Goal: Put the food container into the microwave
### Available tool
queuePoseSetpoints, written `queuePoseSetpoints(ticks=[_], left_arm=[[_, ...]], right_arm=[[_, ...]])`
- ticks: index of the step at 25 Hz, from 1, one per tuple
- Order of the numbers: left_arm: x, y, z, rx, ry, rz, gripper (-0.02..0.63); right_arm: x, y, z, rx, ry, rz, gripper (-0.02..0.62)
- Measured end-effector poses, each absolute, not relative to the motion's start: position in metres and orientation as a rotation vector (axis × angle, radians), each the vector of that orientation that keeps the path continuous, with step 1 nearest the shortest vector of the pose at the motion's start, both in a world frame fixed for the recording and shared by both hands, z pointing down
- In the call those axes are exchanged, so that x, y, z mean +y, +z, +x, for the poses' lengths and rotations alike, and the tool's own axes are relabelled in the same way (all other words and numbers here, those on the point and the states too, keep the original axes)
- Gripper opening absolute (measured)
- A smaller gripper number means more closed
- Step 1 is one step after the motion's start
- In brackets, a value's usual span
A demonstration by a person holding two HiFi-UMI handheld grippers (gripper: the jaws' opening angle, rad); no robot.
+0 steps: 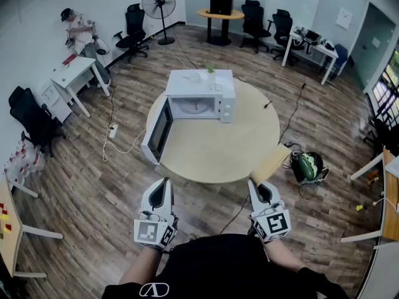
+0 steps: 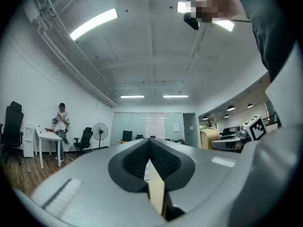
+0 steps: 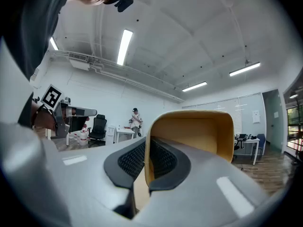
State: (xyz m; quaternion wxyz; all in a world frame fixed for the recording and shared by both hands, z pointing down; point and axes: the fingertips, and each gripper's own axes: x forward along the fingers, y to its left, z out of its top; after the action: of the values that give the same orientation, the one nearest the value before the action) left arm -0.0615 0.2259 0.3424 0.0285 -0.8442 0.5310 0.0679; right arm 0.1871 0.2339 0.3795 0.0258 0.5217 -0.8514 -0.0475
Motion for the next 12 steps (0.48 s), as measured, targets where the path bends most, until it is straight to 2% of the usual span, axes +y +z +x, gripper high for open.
queuePoseSetpoints(ticks=[12], left_arm=[[0.227, 0.349, -0.045, 1.635, 0.192, -2.640, 0.000]], right_arm=[[0.241, 0.389, 0.190, -2.688, -0.076, 1.545, 0.013]])
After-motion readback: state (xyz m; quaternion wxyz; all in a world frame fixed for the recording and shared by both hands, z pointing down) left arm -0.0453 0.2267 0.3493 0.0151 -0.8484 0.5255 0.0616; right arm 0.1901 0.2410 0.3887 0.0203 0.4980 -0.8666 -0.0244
